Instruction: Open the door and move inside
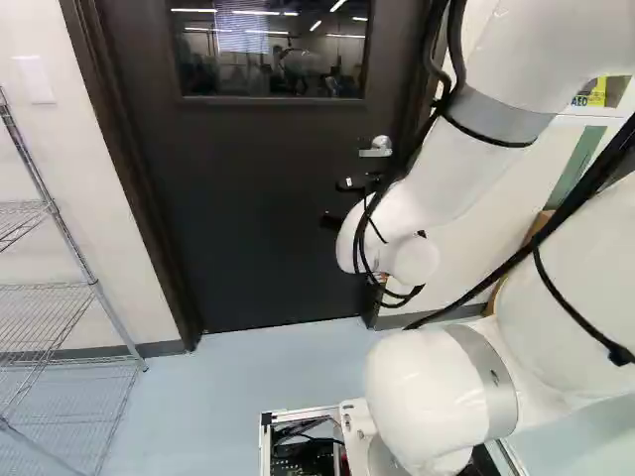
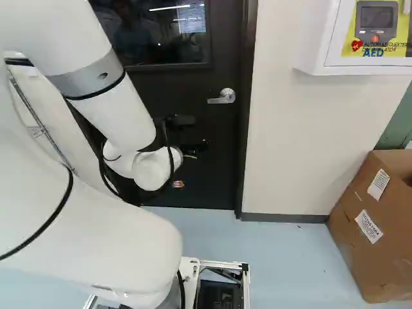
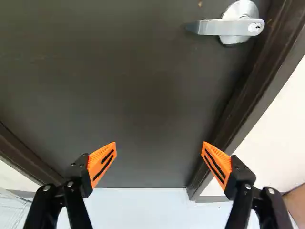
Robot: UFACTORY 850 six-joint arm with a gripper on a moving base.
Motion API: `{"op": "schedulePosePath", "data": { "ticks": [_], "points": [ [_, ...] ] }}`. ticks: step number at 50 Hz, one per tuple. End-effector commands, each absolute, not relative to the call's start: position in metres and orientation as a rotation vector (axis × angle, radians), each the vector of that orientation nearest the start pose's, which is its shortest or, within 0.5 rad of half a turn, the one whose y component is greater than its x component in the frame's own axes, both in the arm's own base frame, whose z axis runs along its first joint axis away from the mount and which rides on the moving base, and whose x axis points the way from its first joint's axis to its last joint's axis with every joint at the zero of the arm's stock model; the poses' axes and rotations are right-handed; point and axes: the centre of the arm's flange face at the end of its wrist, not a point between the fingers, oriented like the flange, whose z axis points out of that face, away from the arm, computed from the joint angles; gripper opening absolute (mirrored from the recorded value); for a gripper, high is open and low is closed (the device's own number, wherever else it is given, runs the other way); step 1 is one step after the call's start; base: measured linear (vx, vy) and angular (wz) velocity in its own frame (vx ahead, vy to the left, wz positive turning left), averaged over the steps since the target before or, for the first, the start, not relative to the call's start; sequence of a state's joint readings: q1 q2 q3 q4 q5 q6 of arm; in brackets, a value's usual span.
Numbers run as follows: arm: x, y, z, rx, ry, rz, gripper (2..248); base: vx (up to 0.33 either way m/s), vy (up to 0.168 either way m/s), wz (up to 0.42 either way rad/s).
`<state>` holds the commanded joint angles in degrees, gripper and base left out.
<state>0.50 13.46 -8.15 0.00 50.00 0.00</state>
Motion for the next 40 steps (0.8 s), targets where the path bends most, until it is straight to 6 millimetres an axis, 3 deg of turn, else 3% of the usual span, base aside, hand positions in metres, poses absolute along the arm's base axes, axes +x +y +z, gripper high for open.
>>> {"op": "schedulePosePath", "data": {
  "ticks": [40],
  "points": [
    [0.315, 0.003, 0.413, -2.444, -0.010, -1.966, 247, 0.000, 0.000, 0.000]
  ]
}}
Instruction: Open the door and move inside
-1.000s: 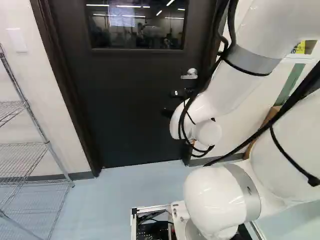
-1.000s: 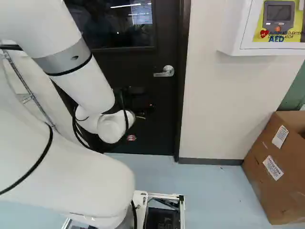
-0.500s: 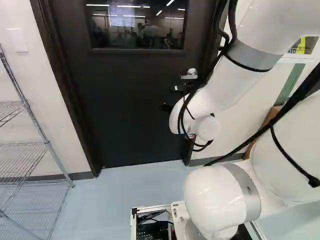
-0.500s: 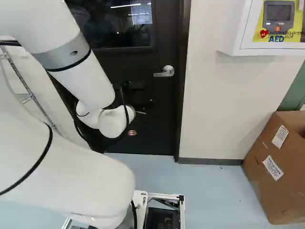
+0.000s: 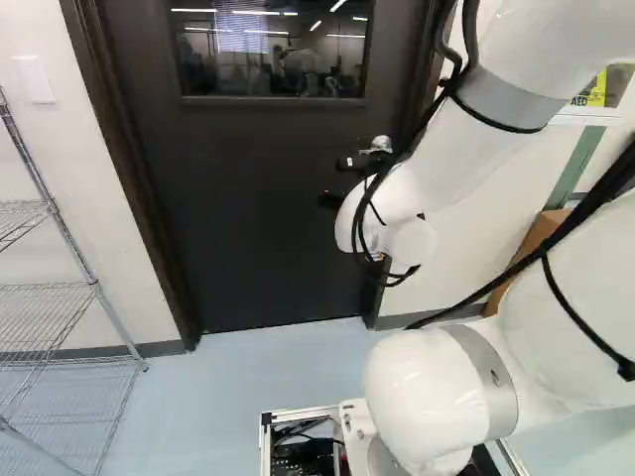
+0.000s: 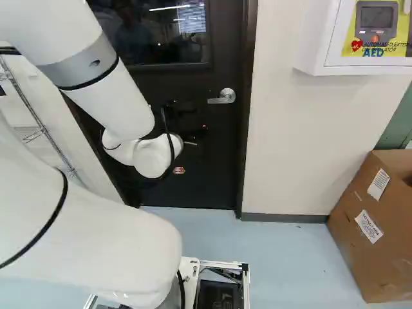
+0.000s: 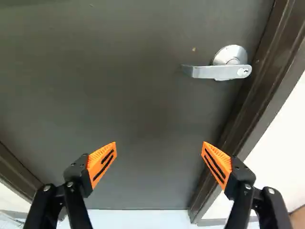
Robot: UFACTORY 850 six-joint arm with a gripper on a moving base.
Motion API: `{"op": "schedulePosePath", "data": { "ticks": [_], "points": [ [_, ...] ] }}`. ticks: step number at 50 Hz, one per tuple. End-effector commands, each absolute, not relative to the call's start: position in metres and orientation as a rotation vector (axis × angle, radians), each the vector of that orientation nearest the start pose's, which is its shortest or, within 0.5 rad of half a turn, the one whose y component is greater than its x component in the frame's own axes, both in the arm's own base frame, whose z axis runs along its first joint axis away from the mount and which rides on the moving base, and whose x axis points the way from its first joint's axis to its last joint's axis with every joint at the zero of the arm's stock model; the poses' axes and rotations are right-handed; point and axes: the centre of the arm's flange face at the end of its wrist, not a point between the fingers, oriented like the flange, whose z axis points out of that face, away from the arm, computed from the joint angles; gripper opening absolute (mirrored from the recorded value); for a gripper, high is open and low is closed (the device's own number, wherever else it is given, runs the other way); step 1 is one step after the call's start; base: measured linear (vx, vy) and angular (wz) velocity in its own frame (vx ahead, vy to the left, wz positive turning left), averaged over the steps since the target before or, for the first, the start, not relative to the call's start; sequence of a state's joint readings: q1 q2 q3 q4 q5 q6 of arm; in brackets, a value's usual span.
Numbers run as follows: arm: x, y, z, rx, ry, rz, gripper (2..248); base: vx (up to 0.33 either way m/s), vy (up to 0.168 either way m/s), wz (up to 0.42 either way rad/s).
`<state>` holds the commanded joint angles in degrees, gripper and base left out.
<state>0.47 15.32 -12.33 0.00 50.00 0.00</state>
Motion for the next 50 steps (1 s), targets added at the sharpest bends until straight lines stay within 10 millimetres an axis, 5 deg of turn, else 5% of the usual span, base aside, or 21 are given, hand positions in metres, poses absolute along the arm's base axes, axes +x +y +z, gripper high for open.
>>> {"op": "schedulePosePath", "data": {
  "ticks": [50],
  "points": [
    [0.358, 0.002, 0.466, -2.327, 0.000, -2.105, 247, 0.000, 0.000, 0.000]
  ]
}}
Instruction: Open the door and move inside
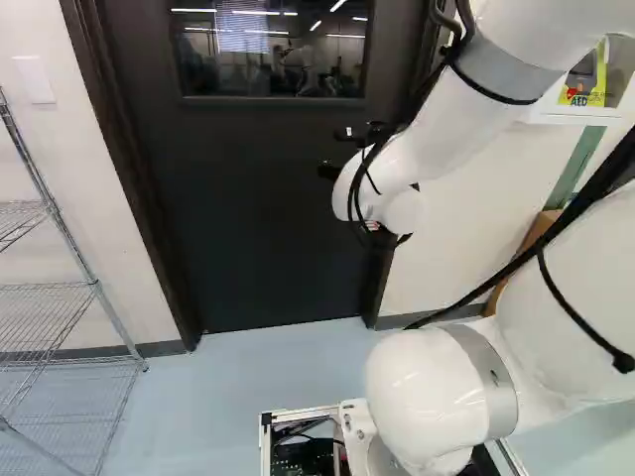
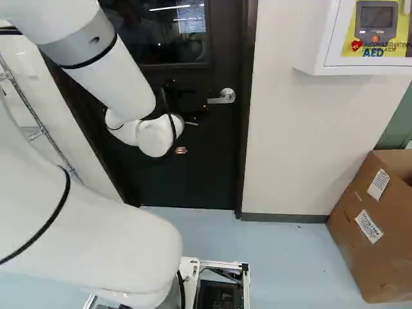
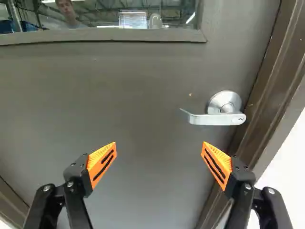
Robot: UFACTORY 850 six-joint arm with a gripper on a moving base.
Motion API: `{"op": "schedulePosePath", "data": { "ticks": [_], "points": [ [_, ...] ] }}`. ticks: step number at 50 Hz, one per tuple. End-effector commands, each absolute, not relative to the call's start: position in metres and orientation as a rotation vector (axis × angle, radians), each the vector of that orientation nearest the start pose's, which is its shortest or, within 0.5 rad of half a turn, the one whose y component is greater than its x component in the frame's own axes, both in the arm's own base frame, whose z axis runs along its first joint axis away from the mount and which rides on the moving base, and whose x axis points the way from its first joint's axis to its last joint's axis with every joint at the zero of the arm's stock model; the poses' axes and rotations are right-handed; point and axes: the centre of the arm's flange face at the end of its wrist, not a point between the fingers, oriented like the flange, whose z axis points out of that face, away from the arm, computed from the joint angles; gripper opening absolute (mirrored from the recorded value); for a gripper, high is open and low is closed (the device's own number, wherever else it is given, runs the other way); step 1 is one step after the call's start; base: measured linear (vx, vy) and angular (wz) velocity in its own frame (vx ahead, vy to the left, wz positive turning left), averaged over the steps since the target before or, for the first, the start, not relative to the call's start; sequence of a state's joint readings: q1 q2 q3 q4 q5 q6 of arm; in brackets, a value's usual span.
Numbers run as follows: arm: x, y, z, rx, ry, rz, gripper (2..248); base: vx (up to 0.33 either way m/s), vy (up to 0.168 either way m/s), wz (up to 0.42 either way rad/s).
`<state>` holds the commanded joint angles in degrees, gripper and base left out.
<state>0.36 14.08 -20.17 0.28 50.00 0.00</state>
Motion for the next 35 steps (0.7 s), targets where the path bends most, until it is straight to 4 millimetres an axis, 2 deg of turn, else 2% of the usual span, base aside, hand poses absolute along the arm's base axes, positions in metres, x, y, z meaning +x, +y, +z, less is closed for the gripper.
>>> {"op": "schedulePosePath", "data": {
  "ticks": [35],
  "points": [
    [0.391, -0.012, 0.503, -2.263, 0.053, -2.208, 247, 0.000, 0.000, 0.000]
  ]
}}
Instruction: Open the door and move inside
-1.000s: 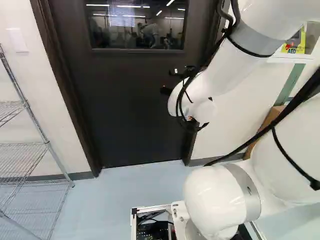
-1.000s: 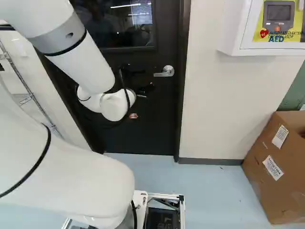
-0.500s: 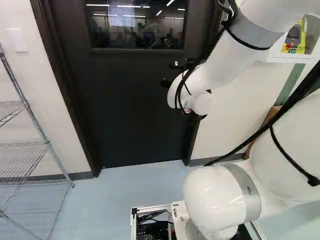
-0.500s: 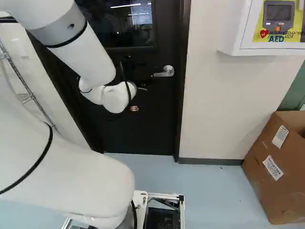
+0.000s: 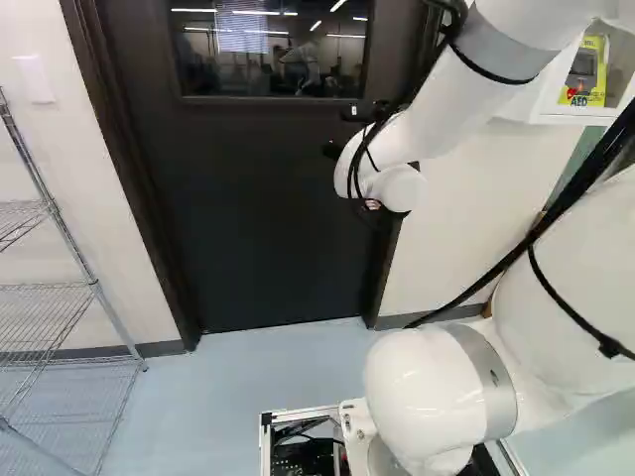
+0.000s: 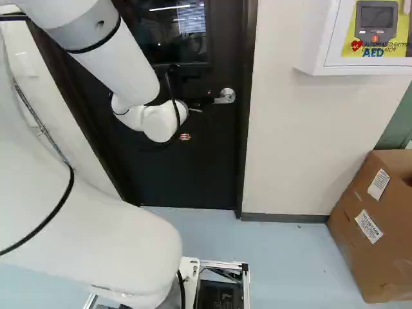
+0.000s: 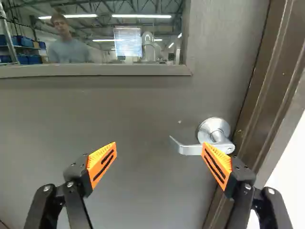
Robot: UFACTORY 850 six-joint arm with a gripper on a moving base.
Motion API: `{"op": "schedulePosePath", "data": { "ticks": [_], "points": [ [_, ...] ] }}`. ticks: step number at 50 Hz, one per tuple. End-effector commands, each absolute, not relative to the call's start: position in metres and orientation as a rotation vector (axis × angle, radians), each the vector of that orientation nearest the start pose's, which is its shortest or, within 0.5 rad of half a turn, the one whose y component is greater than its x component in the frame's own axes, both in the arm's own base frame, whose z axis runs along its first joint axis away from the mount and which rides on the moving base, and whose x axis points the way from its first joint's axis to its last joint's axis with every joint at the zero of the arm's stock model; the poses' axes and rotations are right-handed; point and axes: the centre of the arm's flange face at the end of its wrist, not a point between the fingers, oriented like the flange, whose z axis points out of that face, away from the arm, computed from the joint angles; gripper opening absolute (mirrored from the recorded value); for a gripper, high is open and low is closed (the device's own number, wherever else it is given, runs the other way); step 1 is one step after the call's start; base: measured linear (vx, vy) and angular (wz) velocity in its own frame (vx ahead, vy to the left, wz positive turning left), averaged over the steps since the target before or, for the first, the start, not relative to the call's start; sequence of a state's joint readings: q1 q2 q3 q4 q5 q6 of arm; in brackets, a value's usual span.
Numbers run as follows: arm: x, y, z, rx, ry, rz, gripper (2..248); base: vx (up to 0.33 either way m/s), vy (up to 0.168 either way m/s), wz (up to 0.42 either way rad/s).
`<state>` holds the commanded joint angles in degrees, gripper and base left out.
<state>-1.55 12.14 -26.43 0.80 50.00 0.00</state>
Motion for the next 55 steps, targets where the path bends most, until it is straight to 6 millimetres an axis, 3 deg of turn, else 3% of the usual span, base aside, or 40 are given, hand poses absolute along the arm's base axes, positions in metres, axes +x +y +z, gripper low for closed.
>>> {"op": "schedulePosePath", "data": {
  "ticks": [42, 55],
  "points": [
    [0.433, -0.013, 0.514, -2.256, -0.061, -2.218, 247, 0.000, 0.000, 0.000],
    [0.446, -0.018, 0.505, -2.285, -0.074, -2.195, 247, 0.000, 0.000, 0.000]
  ]
}}
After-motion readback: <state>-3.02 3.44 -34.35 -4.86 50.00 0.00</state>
